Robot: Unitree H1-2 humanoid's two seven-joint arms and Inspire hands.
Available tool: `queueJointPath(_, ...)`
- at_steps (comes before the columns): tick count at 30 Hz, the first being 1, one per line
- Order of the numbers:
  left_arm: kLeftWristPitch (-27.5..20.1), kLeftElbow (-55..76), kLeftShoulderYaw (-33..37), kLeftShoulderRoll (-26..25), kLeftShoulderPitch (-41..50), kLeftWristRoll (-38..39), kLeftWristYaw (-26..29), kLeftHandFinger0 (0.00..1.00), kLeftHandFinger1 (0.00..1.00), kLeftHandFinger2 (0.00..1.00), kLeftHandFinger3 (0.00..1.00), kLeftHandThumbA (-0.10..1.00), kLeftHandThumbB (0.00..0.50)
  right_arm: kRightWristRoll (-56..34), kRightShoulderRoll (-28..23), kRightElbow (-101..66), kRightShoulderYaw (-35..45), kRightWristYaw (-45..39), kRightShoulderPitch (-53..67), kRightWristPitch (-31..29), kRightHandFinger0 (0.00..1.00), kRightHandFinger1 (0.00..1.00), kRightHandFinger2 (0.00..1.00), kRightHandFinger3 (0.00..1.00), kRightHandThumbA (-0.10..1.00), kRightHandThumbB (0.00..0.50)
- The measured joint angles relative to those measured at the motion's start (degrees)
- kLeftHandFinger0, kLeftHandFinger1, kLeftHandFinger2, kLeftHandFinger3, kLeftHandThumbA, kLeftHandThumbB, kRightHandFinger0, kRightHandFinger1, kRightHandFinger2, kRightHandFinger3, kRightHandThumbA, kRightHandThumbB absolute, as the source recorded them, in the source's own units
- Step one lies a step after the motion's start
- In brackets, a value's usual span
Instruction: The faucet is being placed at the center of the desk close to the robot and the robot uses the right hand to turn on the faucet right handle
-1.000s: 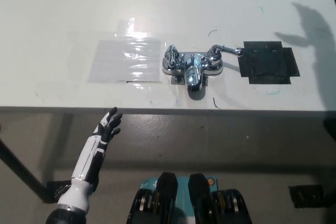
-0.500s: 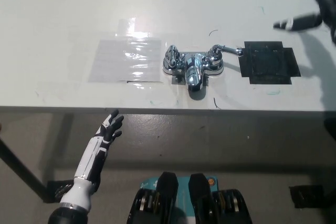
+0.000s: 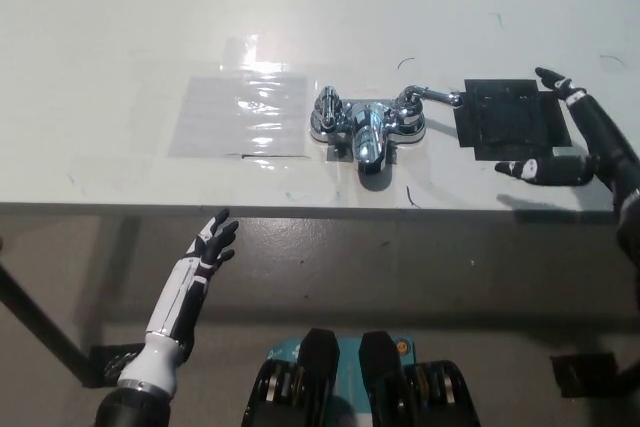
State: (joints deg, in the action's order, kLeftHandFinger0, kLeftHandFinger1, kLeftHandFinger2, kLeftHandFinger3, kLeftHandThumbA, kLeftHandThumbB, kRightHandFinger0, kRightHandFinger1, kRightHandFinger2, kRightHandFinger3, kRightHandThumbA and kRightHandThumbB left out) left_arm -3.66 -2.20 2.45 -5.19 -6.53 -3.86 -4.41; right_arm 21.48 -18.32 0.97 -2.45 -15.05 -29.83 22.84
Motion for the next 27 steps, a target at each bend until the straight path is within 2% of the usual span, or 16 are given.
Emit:
queueJointPath(1,0.02,-0.04,0.0,0.0,-0.11,0.0,0.0,1.0,1.0,1.0,1.0,1.0,0.083,-0.54,0.11,-1.68,0.3,0.02,0.76,-0.02,1.0,1.0,1.0,1.0,1.0,0.195)
queueJointPath(2,0.03,-0.09,0.0,0.0,-0.21,0.0,0.0,1.0,1.0,1.0,1.0,1.0,0.09,-0.97,0.27,-3.36,0.56,0.03,1.53,-0.06,1.0,1.0,1.0,1.0,1.0,0.171)
queueJointPath(3,0.03,-0.17,0.0,0.0,-0.32,0.0,0.0,1.0,1.0,1.0,1.0,1.0,0.091,-1.36,0.5,-4.8,0.79,0.08,2.28,-0.09,1.0,1.0,1.0,1.0,1.0,0.17)
queueJointPath(6,0.05,-0.49,0.0,0.0,-0.65,0.01,0.0,1.0,1.0,1.0,1.0,1.0,0.074,-2.64,1.54,-10.08,1.35,0.41,4.25,-0.64,1.0,1.0,1.0,1.0,1.0,0.209)
queueJointPath(7,0.06,-0.61,0.0,0.0,-0.77,0.0,0.0,1.0,1.0,1.0,1.0,1.0,0.066,-2.92,1.99,-11.41,1.45,0.61,4.85,-0.85,1.0,1.0,1.0,1.0,1.0,0.197)
queueJointPath(9,0.07,-0.94,-0.01,-0.01,-1.01,0.0,0.0,1.0,1.0,1.0,1.0,1.0,0.068,-3.45,2.94,-14.71,1.63,1.01,6.13,-1.41,1.0,1.0,1.0,1.0,1.0,0.107)
queueJointPath(10,0.08,-1.1,-0.01,-0.02,-1.15,0.0,0.0,1.0,1.0,1.0,1.0,1.0,0.075,-3.85,3.74,-16.89,1.74,1.28,7.11,-1.87,1.0,1.0,1.0,1.0,1.0,0.08)
queueJointPath(14,0.09,-1.51,-0.03,-0.02,-1.53,0.01,0.0,1.0,1.0,1.0,1.0,1.0,0.073,-5.21,6.33,-24.33,1.85,2.01,11.27,-3.35,1.0,1.0,1.0,1.0,1.0,0.062)
queueJointPath(17,0.1,-1.66,-0.05,-0.02,-2.11,0.04,0.0,1.0,1.0,1.0,1.0,1.0,0.085,-7.26,8.6,-29.9,2.24,2.84,15.93,-6.28,1.0,1.0,1.0,1.0,1.0,0.094)
queueJointPath(18,0.1,-1.66,-0.04,-0.01,-2.29,0.04,0.0,1.0,1.0,1.0,1.0,1.0,0.079,-7.84,9.46,-30.56,2.42,3.17,17.37,-7.24,1.0,1.0,1.0,1.0,1.0,0.071)
queueJointPath(20,0.1,-1.66,-0.04,-0.01,-2.55,0.06,-0.01,1.0,1.0,1.0,1.0,1.0,0.078,-8.73,11.18,-30.65,2.95,3.76,19.66,-9.07,1.0,1.0,1.0,1.0,1.0,0.086)
queueJointPath(22,0.1,-1.66,-0.04,-0.01,-2.7,0.07,0.0,1.0,1.0,1.0,1.0,1.0,0.075,-9.28,12.72,-29.5,3.46,4.41,21.2,-10.77,1.0,1.0,1.0,1.0,0.97,0.063)
queueJointPath(24,0.1,-1.65,-0.03,0.03,-2.75,0.07,0.0,1.0,1.0,1.0,1.0,1.0,0.093,-9.7,14.15,-27.24,4.12,5.06,22.31,-12.47,1.0,1.0,1.0,1.0,0.91,0.003)
queueJointPath(25,0.1,-1.64,-0.02,0.06,-2.74,0.07,-0.01,1.0,1.0,1.0,1.0,1.0,0.093,-9.98,14.89,-25.65,4.56,5.53,22.74,-13.4,1.0,1.0,1.0,1.0,0.88,0.0)
queueJointPath(26,0.1,-1.63,-0.01,0.06,-2.74,0.07,-0.01,1.0,1.0,1.0,1.0,1.0,0.091,-10.35,15.7,-23.99,5.09,5.99,23.04,-14.23,1.0,1.0,1.0,1.0,0.78,0.002)
queueJointPath(27,0.1,-1.62,-0.01,0.06,-2.74,0.08,-0.02,1.0,1.0,1.0,1.0,1.0,0.089,-10.78,16.29,-22.21,5.64,6.45,23.23,-15.04,1.0,1.0,1.0,1.0,0.81,0.0)
